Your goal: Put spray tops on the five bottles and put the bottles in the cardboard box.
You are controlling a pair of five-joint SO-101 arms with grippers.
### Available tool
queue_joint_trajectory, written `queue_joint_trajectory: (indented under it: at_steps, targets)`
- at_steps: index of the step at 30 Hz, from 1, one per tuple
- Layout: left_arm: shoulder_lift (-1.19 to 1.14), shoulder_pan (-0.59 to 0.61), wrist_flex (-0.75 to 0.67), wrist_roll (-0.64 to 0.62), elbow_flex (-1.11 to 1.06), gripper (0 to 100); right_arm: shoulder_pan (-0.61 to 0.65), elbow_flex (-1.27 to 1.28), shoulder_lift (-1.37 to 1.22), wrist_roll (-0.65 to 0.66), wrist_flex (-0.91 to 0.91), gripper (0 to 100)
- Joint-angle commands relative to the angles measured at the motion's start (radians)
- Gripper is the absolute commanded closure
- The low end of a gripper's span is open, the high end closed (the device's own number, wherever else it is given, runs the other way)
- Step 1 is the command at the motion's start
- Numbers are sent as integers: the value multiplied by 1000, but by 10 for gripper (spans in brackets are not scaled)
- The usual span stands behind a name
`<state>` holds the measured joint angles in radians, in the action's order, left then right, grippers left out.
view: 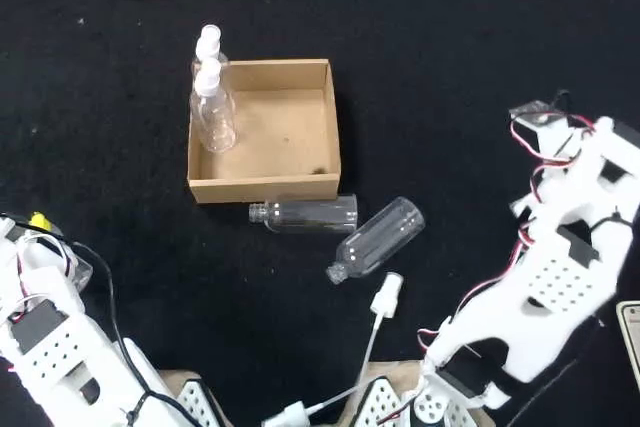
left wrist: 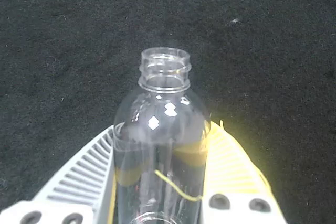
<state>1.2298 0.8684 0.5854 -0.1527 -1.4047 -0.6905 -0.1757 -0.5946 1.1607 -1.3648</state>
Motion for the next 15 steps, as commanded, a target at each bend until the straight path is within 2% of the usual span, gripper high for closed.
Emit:
queue_joint_trajectory:
  at_steps: [1, 5, 10, 15]
  targets:
    - [17, -8, -3, 12, 18, 971, -29, 170, 157, 14, 149, 988]
    - [17, -8, -3, 12, 18, 971, -3, 400, 323, -11, 281, 988]
    - [17, -8, 0, 12, 18, 971, 41, 596, 492, -173, 397, 968]
    - [17, -8, 2, 12, 16, 971, 83, 664, 512, -226, 400, 725]
